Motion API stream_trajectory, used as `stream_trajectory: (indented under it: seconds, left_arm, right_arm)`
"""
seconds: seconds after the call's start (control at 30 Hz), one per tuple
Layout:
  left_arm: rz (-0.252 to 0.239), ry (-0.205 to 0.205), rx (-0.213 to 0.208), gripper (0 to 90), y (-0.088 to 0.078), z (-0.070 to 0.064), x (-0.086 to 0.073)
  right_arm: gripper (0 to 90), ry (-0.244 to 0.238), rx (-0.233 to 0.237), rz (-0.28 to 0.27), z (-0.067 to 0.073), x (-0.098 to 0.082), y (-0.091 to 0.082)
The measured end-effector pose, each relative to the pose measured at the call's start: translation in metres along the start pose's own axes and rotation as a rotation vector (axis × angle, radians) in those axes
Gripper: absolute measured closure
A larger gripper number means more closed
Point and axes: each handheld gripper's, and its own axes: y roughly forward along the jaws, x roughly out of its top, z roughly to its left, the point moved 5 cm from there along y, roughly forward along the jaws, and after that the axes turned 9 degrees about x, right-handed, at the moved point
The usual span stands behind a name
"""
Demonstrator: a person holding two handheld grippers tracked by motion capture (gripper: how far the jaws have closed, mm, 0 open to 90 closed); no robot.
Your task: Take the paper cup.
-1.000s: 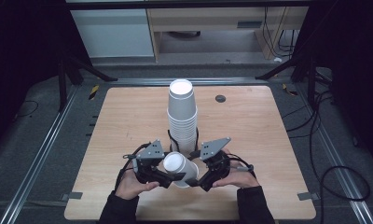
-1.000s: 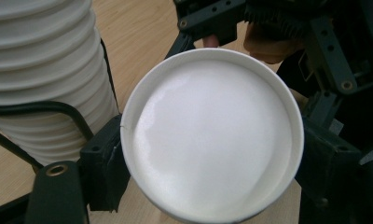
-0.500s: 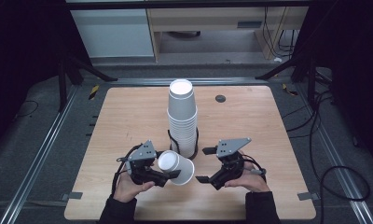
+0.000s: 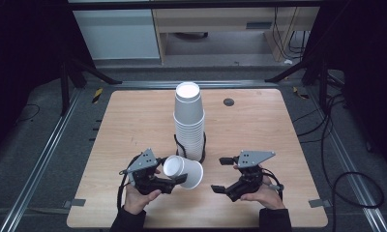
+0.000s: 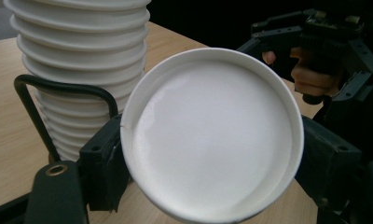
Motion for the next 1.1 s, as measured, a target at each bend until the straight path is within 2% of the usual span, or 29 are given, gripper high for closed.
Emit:
stream_trajectory:
  seconds: [0.13,0.4,0.5,0.63,0.7,1.1]
  left_arm:
    - [-0.011,-0.012,-0.007,21.1,0.001,-0.001,-0.002]
    - [-0.035,-0.01,-0.022,21.1,0.003,-0.006,-0.003]
    - [-0.064,-0.016,-0.034,21.2,0.002,-0.008,-0.003]
    - [-0.074,-0.009,-0.051,21.1,0.001,-0.011,-0.002]
    - [-0.084,-0.012,-0.075,21.2,0.001,-0.014,-0.001]
    - [-0.1,0.002,-0.119,21.2,0.002,-0.023,0.002]
  right_arm:
    - [3.5,0.006,-0.004,-0.008,0.001,-0.004,0.0]
    - [3.9,0.03,-0.007,-0.035,0.002,-0.012,0.003]
    - [3.6,0.039,0.005,-0.046,0.003,-0.014,0.007]
    - [2.7,0.045,0.014,-0.036,0.003,-0.016,0.012]
    - [2.5,0.05,0.027,-0.038,0.003,-0.017,0.015]
    - [2.4,0.046,0.076,-0.041,0.005,-0.017,0.025]
